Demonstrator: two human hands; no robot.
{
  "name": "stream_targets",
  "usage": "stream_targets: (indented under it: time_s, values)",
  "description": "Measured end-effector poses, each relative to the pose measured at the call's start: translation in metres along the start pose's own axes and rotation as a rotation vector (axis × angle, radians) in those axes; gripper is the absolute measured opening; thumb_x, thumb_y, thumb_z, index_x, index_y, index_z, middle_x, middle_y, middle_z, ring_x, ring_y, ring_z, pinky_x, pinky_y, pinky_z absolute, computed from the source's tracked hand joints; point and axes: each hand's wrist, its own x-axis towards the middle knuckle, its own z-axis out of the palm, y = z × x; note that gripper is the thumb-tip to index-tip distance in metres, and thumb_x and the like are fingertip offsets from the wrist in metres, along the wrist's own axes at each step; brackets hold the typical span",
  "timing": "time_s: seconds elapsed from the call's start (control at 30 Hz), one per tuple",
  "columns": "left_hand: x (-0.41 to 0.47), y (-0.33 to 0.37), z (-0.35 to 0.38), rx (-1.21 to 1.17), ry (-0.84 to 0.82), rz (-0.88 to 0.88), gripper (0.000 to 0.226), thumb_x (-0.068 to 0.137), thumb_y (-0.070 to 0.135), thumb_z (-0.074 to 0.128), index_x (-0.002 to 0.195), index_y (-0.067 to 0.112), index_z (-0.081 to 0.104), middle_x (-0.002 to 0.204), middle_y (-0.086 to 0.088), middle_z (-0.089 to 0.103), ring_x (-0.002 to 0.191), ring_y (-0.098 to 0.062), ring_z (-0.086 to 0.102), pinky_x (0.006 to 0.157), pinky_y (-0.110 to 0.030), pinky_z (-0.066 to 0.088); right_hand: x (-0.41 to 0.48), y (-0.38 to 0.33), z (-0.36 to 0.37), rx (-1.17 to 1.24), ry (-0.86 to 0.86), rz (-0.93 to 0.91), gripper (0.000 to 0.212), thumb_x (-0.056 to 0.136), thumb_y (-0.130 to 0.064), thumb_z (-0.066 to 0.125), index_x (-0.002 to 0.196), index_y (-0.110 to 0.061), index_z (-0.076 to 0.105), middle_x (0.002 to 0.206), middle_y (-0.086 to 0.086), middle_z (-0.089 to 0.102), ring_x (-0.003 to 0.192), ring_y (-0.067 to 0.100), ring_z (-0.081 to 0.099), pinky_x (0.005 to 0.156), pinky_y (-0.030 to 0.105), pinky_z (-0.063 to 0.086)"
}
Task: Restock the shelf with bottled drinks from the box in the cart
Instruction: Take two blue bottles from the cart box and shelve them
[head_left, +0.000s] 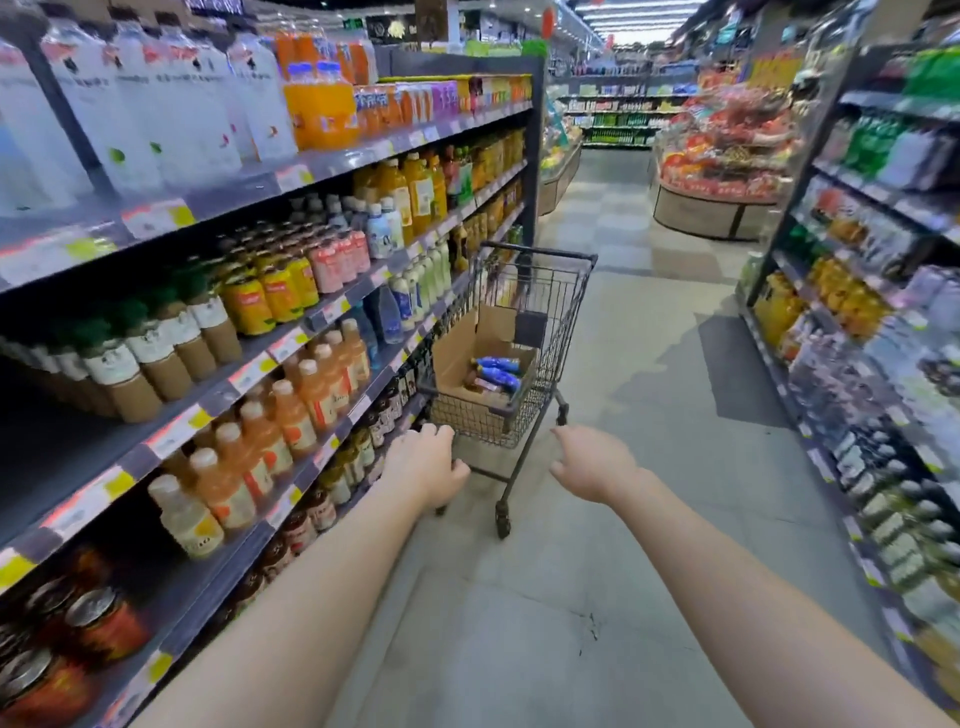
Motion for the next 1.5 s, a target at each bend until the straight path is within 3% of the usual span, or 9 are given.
stream_targets:
  time_s: [0.1, 0.2, 0.4, 0.7, 0.87, 1.1, 1.33, 1.5]
  values:
    - [0.071, 0.007, 0.012, 0.036, 0.007, -0.005, 0.053, 0.094, 0.046, 0.046, 0.137, 0.016, 0.053, 0.132, -0.011, 0.059, 0.119, -0.033, 0.060, 0.100, -0.044, 0.048, 0.067, 0.029, 0.010, 0.000, -0.020, 0.002, 0.044, 0.092, -0.028, 0.050, 0.133, -0.012, 0.057, 0.135, 0.011, 0.061, 0.123, 0.032, 0.059, 0.098, 0.041, 0.052]
    - [0.145, 0.016, 0.026, 0.040, -0.027, -0.038, 0.055, 0.094, 0.048, 0.046, 0.138, 0.016, 0.053, 0.132, -0.011, 0.059, 0.118, -0.032, 0.061, 0.099, -0.044, 0.051, 0.137, 0.059, 0.012, -0.010, -0.046, -0.008, 0.026, 0.094, -0.025, 0.050, 0.115, -0.011, 0.058, 0.125, 0.013, 0.064, 0.115, 0.034, 0.062, 0.089, 0.039, 0.052]
    - [0.281, 0.030, 0.035, 0.067, -0.110, -0.096, 0.054, 0.095, 0.046, 0.046, 0.140, 0.016, 0.050, 0.135, -0.011, 0.055, 0.121, -0.035, 0.056, 0.098, -0.045, 0.048, 0.283, 0.116, -0.004, -0.003, -0.101, -0.067, 0.020, 0.091, -0.025, 0.051, 0.107, -0.014, 0.057, 0.121, 0.012, 0.063, 0.113, 0.033, 0.062, 0.083, 0.037, 0.048]
    - [0.438, 0.025, 0.050, 0.007, -0.168, -0.242, 0.055, 0.095, 0.049, 0.043, 0.140, 0.017, 0.048, 0.134, -0.012, 0.054, 0.120, -0.036, 0.055, 0.097, -0.046, 0.048, 0.490, 0.164, 0.007, 0.008, -0.177, -0.147, 0.053, 0.074, -0.035, 0.044, 0.120, -0.018, 0.063, 0.121, 0.008, 0.069, 0.109, 0.030, 0.066, 0.092, 0.042, 0.057]
    - [0.532, 0.012, 0.082, -0.029, -0.240, -0.302, 0.052, 0.096, 0.048, 0.043, 0.137, 0.016, 0.049, 0.135, -0.014, 0.053, 0.123, -0.037, 0.054, 0.097, -0.046, 0.045, 0.583, 0.167, 0.008, -0.026, -0.244, -0.172, 0.041, 0.081, -0.033, 0.050, 0.119, -0.022, 0.062, 0.116, 0.005, 0.068, 0.104, 0.029, 0.067, 0.089, 0.040, 0.058]
    - [0.681, -0.007, 0.099, -0.127, -0.281, -0.355, 0.052, 0.096, 0.047, 0.049, 0.136, 0.014, 0.049, 0.137, -0.015, 0.054, 0.127, -0.037, 0.053, 0.102, -0.048, 0.043, 0.719, 0.165, 0.005, -0.072, -0.310, -0.212, 0.038, 0.088, -0.050, 0.052, 0.110, -0.021, 0.064, 0.112, 0.004, 0.072, 0.100, 0.030, 0.070, 0.081, 0.034, 0.057]
    - [0.762, -0.027, 0.128, -0.137, -0.381, -0.453, 0.053, 0.096, 0.045, 0.049, 0.140, 0.015, 0.046, 0.140, -0.015, 0.053, 0.129, -0.036, 0.051, 0.104, -0.047, 0.042, 0.839, 0.181, 0.022, -0.147, -0.372, -0.230, 0.034, 0.089, -0.038, 0.057, 0.115, -0.017, 0.060, 0.117, 0.006, 0.067, 0.108, 0.029, 0.065, 0.084, 0.033, 0.052]
    - [0.806, -0.036, 0.169, -0.251, -0.416, -0.632, 0.056, 0.097, 0.048, 0.048, 0.140, 0.013, 0.046, 0.138, -0.014, 0.054, 0.127, -0.034, 0.053, 0.103, -0.047, 0.044, 0.928, 0.186, 0.074, -0.216, -0.502, -0.286, 0.030, 0.084, -0.033, 0.058, 0.111, -0.020, 0.060, 0.113, 0.002, 0.066, 0.103, 0.027, 0.065, 0.085, 0.036, 0.057]
